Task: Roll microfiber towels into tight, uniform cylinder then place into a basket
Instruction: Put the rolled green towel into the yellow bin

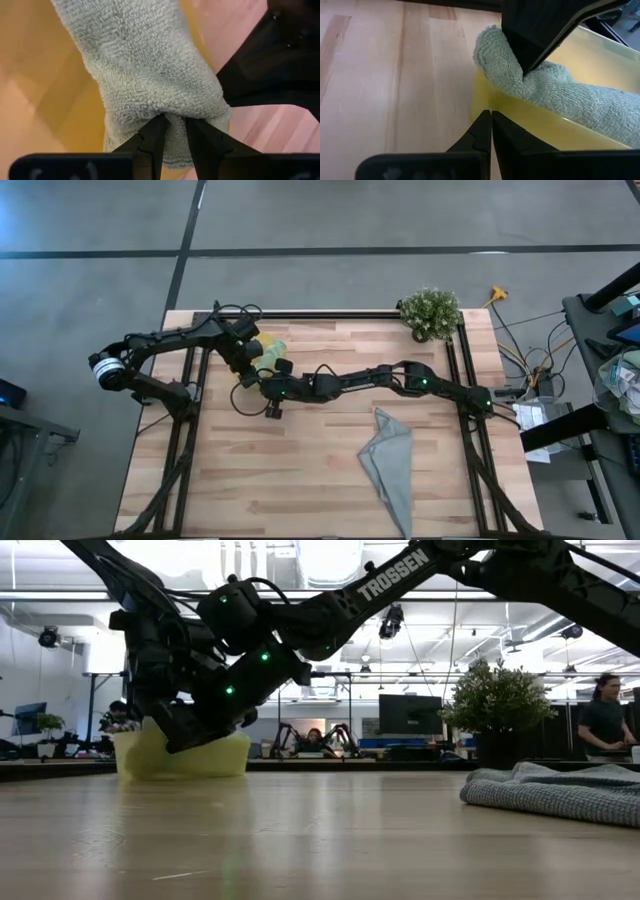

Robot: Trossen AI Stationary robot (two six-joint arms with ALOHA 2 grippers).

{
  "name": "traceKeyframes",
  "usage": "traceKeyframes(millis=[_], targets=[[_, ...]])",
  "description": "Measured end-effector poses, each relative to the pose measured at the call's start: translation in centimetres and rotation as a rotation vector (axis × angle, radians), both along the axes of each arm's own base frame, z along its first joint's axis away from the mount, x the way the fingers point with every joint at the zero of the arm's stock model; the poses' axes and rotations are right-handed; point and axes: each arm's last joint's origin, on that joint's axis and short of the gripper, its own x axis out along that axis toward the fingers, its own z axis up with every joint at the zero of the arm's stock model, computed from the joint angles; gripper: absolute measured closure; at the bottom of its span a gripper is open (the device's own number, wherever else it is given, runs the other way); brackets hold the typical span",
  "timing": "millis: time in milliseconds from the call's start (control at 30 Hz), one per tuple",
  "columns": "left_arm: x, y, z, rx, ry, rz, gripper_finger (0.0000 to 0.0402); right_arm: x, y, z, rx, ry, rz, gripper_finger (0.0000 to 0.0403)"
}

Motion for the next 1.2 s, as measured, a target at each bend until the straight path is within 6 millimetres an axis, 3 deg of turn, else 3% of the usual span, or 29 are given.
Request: traceKeyframes(millis=[233, 733, 1200], targets=[[-0.1, 0.1, 0.1, 0.048, 0.044, -0.018, 0.0334, 0.0, 0.0, 0.0, 0.001, -0.004, -0.002, 0.0394], [-1.4, 0.5, 1.7, 0.290, 0.321, 0.032, 0.0334, -0.1, 0.0, -0.2, 0.006, 0.018, 0.004, 0.0394], [-1.5, 0.3, -2.1, 0.181, 0.440, -0.035, 0.0334, 0.2, -0.2, 0.3, 0.021, -0.040, -0.006, 0.0394]])
